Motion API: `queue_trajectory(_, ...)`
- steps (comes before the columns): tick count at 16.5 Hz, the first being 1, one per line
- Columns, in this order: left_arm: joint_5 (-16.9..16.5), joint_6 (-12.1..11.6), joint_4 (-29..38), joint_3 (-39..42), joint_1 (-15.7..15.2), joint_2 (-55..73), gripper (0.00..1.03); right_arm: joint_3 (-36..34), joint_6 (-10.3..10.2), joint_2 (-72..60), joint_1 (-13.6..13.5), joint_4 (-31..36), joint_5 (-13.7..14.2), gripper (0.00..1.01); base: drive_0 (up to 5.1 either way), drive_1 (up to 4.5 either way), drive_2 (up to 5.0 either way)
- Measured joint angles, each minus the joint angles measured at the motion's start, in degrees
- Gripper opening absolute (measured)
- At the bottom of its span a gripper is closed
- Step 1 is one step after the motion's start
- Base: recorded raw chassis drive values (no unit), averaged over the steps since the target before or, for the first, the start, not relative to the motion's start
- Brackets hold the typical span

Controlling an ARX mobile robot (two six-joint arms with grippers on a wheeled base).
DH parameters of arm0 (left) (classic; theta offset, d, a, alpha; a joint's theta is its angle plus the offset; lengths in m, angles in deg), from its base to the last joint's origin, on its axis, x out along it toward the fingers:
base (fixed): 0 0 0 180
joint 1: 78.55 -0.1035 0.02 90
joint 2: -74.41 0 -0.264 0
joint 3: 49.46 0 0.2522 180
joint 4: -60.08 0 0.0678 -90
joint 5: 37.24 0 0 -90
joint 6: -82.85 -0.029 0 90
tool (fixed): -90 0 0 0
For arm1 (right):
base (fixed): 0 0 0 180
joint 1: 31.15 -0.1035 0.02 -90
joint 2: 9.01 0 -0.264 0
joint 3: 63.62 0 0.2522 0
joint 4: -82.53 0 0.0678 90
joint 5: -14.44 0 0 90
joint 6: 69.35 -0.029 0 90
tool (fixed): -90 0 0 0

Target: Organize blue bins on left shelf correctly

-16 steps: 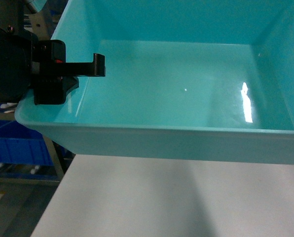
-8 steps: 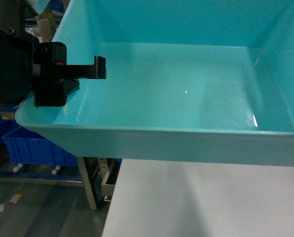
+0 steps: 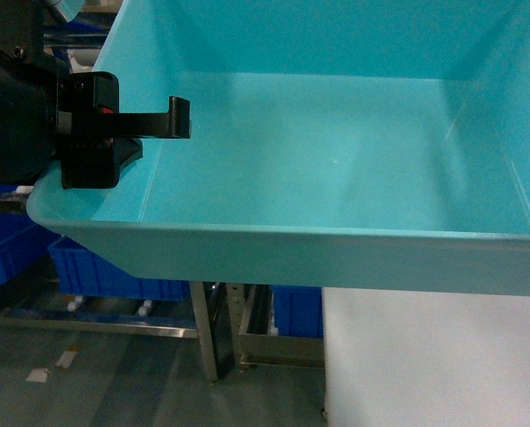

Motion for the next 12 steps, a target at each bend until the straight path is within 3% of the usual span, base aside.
queue_trajectory(12, 0.00, 0.00, -0.11, 0.00, 0.00, 0.00, 0.06, 0.00, 0.00, 0.00, 0.00, -0.11, 0.00, 0.02, -5.0, 2.37, 2.4)
